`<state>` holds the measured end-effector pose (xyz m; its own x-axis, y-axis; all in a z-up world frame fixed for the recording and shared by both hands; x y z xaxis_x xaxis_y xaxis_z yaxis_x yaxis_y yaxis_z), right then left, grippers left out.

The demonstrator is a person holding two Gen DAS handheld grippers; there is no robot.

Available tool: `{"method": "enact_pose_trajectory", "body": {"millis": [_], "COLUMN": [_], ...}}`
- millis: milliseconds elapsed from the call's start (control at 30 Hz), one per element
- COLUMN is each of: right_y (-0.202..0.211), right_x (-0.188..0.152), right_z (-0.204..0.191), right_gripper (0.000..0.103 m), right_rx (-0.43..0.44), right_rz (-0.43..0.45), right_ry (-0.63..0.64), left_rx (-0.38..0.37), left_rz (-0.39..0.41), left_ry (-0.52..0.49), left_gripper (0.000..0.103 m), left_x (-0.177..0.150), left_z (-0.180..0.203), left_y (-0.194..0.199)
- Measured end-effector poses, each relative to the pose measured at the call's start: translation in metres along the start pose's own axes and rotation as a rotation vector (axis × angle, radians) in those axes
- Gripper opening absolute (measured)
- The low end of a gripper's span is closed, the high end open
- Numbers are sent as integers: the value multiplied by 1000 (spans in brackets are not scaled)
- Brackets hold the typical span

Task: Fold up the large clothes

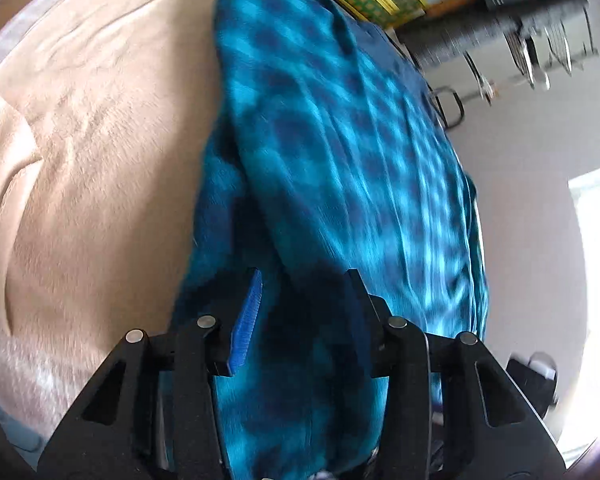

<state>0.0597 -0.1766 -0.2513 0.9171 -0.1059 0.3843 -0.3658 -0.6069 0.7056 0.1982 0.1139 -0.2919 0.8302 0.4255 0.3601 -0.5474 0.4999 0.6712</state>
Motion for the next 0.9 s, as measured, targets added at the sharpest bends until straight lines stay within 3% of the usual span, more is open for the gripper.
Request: {"method": "enact_pose_trajectory", "body": {"millis": [100,167,267,300,333,367,633,800,833,900], "right_y": [-9,-9,-13,-11,-8,-4,9,5,1,-17], "right_x": [-5,-11,-11,-11,-9,-10,1,0,-2,-11], "right_z": [-6,-5,-4,-6,-8,-9,-44,-67,-66,-53], "right_gripper": [39,22,18,17,8,5,2,2,2,2], "right_rx": [2,6,-7,8,23,37,185,407,410,335], "right_rz": [-15,-23,-22,-16,-8,-2,33,21,21,-5], "right_ry": [17,30,37,34,32,28,-51,-242,-254,-265], "left_rx": [-36,-42,-31,-31,-31,-34,-7,52,61,115], "left_rz": [30,35,45,54,64,75,145,174,153,105], "left_ry": [42,43,17,5,-6,-19,-187,-230,-225,-217], "left_gripper": [42,14,6,6,5,5,4,5,5,5], "left_x": [8,10,12,13,16,18,50,65,63,56], "left_z": [-5,-5,-1,3,6,10,50,45,39,23], "left_y": [-6,-11,-16,-13,-11,-10,33,45,39,25]}}
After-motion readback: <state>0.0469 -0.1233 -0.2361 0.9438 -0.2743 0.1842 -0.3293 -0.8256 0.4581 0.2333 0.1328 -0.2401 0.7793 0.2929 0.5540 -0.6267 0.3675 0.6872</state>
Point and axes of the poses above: each gripper's, at about its wrist camera, not at the fingertips, and y roughly against the way its jaws point, z to its right, x to its top, the point moved 5 cm from there along -y, roughly the way its jaws point, and after that the axes turned 12 degrees about z, right-handed, at the moved point
